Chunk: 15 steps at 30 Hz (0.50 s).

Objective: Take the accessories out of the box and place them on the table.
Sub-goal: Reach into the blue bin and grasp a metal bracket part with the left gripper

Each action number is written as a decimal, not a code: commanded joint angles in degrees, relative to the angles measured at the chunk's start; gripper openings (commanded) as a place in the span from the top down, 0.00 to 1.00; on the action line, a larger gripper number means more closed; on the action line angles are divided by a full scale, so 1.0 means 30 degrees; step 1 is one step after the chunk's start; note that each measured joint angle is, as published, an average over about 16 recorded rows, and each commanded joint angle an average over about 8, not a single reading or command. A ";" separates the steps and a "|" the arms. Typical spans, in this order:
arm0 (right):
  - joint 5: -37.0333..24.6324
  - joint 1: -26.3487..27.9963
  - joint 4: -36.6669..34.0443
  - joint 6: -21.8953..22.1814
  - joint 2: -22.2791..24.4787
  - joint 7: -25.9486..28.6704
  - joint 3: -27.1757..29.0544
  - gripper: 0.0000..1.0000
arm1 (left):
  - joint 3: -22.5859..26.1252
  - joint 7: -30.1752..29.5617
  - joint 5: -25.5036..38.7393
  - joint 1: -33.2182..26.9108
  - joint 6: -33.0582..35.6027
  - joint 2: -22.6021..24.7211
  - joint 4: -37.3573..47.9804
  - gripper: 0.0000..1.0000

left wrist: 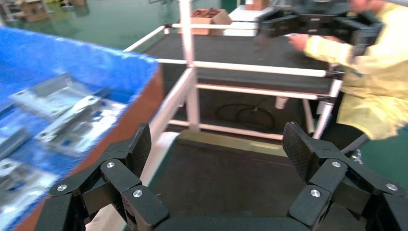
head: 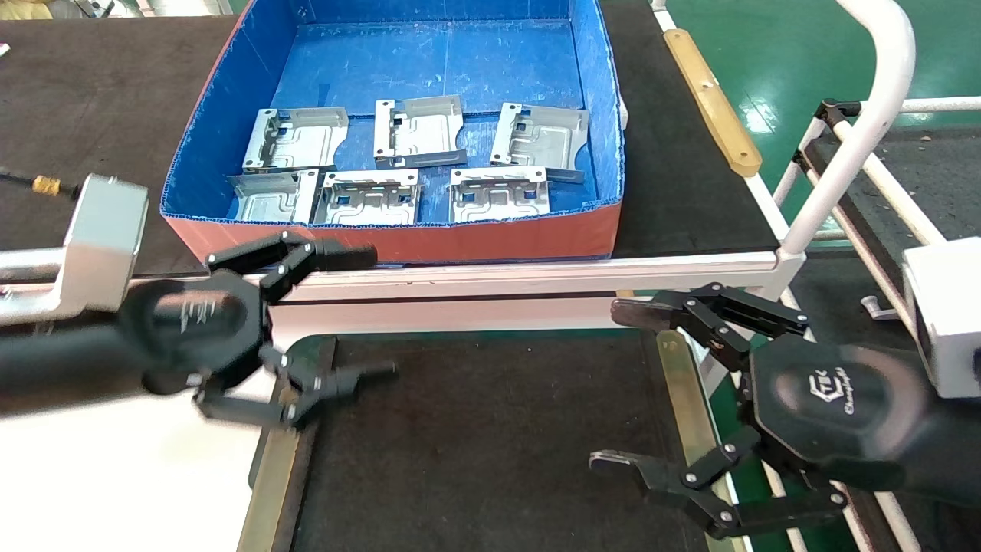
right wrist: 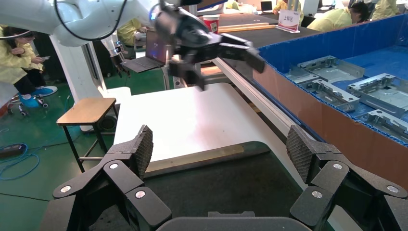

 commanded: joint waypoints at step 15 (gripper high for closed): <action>0.0000 0.0000 0.0000 0.0000 0.0000 0.0000 0.0000 0.00 | 0.1116 0.2434 0.3073 -0.5267 -0.0900 0.3057 0.6815 0.00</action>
